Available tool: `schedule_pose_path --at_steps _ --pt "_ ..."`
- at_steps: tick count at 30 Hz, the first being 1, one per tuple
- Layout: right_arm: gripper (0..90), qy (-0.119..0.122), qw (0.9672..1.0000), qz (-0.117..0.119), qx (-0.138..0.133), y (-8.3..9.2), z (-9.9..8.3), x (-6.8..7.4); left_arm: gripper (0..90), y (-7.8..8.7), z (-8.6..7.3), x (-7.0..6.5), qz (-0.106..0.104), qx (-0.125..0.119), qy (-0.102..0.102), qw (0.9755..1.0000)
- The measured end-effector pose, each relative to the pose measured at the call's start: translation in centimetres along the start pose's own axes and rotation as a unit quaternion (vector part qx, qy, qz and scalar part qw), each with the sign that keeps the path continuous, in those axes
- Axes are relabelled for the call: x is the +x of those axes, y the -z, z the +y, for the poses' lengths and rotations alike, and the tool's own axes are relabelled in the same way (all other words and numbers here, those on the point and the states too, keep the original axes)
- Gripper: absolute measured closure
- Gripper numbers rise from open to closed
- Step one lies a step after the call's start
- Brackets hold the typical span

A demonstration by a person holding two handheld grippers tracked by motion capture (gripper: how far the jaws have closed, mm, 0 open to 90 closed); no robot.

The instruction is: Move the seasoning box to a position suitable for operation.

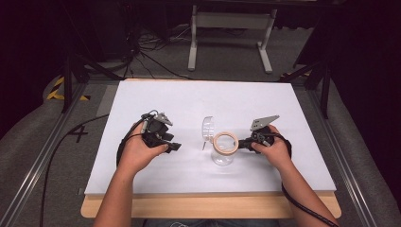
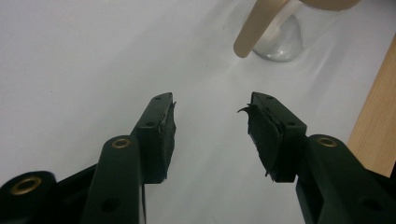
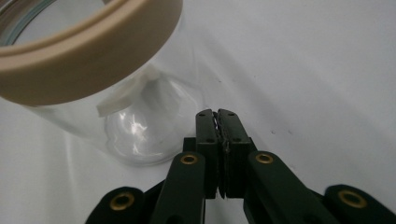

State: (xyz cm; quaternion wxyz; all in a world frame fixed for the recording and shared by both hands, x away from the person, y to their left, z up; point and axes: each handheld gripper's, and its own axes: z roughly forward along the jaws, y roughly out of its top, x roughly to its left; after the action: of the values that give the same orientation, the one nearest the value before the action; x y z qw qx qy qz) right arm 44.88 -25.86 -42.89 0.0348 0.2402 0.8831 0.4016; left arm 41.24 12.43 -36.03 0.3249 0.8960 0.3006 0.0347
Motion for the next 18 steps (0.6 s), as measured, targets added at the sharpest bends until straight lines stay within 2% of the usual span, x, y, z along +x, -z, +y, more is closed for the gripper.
schedule_pose_path --at_steps 2,5,8,10,18 --pt "88.8 -0.005 1.0 0.001 -0.005 -0.03 -0.09 -0.19 51.3 -0.13 0.0 -0.01 -0.003 0.002 0.003 1.0" --pt "89.4 -0.001 0.9999 0.005 -0.013 -0.21 0.02 -0.15 51.4 -0.15 0.03 0.07 -0.002 0.003 0.0 1.0" --pt "89.5 0.007 0.9999 0.014 -0.008 -0.53 0.2 0.11 51.3 -0.17 0.07 0.0 -0.002 0.005 -0.001 1.0" --pt "89.5 0.011 0.9999 0.011 -0.005 -0.72 0.22 0.14 51.4 -0.21 0.07 -0.03 -0.003 0.003 0.001 1.0" --pt "89.7 0.007 0.9999 0.01 0.006 -0.67 0.16 0.32 51.4 -0.24 0.1 -0.03 -0.003 0.003 0.002 1.0"
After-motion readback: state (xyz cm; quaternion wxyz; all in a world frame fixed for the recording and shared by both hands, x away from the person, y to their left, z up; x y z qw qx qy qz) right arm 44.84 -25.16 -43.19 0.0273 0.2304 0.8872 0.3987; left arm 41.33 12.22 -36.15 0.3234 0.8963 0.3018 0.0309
